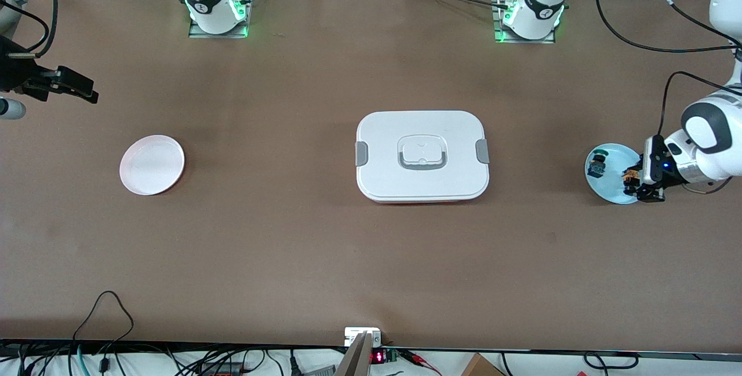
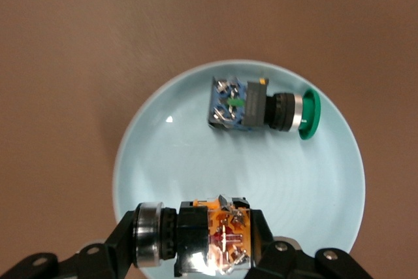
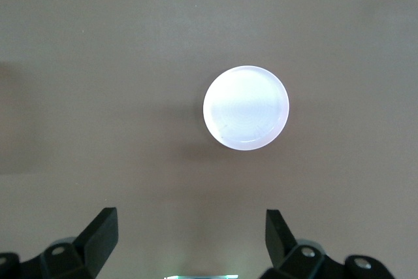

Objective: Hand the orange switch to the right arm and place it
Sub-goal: 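Lift the orange switch with the left gripper and carry it over the box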

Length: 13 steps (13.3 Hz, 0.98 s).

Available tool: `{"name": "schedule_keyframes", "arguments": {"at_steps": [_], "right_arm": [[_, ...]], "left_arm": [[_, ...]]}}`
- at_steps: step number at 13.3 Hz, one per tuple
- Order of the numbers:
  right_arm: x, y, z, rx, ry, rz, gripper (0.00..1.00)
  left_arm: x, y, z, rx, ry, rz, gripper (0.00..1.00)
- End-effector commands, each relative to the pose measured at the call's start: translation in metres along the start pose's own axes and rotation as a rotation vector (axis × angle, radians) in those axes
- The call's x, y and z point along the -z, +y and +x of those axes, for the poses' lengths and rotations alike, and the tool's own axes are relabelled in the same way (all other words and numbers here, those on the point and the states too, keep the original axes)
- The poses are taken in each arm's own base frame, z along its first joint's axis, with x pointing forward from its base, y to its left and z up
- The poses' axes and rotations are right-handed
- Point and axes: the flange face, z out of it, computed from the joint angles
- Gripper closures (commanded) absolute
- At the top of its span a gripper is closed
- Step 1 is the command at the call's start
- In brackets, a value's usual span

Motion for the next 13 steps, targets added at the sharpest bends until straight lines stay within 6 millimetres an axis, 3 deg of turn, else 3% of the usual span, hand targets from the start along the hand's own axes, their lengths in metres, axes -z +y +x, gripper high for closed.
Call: {"name": "schedule_keyframes", "arguments": {"at_steps": [1, 4, 8, 10, 13], "right_arm": [[0.001, 0.0, -0.007, 0.004, 0.002, -0.003, 0.0], [0.003, 0.0, -0.005, 0.002, 0.013, -0.003, 0.0], [0.002, -0.001, -0.005, -0.004, 0.01, -0.003, 0.0], [0.002, -0.001, -0.004, -0.007, 0.013, -0.003, 0.0], [0.007, 0.002, -0.003, -0.011, 0.025, -0.001, 0.0]], "left_arm": [[0.038, -0.026, 0.018, -0.058, 0.039, -0.025, 1.0], [0.064, -0.054, 0.062, -0.107, 0.094, -0.078, 1.0], [0.097, -0.087, 0.144, 0.0, 0.426, -0.073, 1.0], [0.085, -0.094, 0.19, 0.045, 0.575, -0.168, 1.0], [0.069, -0.128, 0.274, 0.037, 0.952, -0.125, 1.0]]}}
